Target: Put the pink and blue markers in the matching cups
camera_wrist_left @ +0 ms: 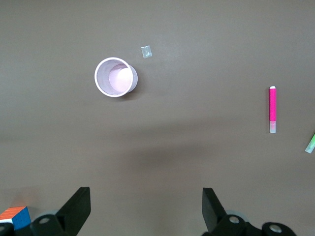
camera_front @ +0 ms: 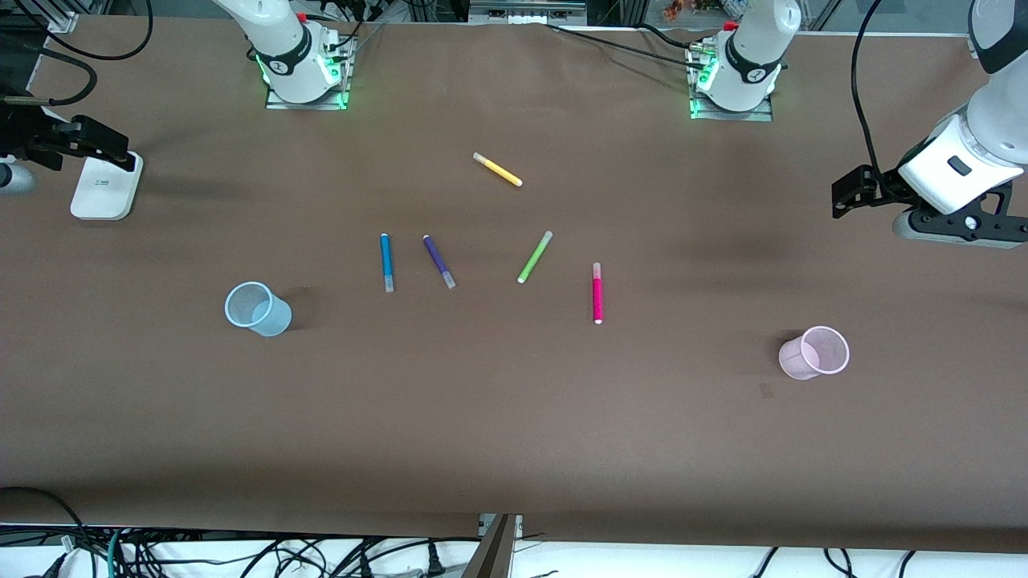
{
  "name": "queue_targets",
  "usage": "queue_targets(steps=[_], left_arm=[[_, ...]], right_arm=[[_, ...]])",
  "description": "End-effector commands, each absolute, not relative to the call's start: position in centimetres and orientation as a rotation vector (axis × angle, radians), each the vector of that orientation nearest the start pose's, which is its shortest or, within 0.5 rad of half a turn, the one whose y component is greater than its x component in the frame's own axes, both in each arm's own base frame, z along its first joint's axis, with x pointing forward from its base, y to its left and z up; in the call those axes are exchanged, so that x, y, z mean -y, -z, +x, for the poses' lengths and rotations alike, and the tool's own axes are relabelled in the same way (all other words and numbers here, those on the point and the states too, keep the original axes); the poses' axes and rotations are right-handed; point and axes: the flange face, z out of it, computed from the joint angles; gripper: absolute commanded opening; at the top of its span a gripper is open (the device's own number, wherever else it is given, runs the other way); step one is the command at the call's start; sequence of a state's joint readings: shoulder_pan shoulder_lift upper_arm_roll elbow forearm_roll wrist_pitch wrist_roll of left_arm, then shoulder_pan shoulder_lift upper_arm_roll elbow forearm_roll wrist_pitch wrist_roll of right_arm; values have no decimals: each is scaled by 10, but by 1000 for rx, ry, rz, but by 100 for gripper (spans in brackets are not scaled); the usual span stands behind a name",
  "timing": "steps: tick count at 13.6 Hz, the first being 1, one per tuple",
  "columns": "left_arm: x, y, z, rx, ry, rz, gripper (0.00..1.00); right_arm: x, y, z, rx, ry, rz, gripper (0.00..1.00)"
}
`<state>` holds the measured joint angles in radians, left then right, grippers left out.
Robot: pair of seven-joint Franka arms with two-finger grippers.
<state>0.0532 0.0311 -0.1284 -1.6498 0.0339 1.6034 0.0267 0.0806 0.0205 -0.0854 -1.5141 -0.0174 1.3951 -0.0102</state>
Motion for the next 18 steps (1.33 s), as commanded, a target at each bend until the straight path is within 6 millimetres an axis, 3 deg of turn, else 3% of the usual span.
queue_targets(steps=[1,9,11,14,18], left_arm=[[38,-575,557,-150,-126,-3121,100],[38,-575,556,-150,-129,-3120,100],[38,-575,557,-153,-126,-3121,100],[38,-575,556,-150,-129,-3120,100],[39,-575,557,-155,-126,-3120,100]], right_arm=[[4,-630,545,9,-208,-3151,100],[2,-626,548,8,-220,-3144,100],[-9,-607,561,35,-242,-3124,100],[-37,-600,567,101,-217,-3145,100],[-53,-567,581,149,-303,-3134,100]])
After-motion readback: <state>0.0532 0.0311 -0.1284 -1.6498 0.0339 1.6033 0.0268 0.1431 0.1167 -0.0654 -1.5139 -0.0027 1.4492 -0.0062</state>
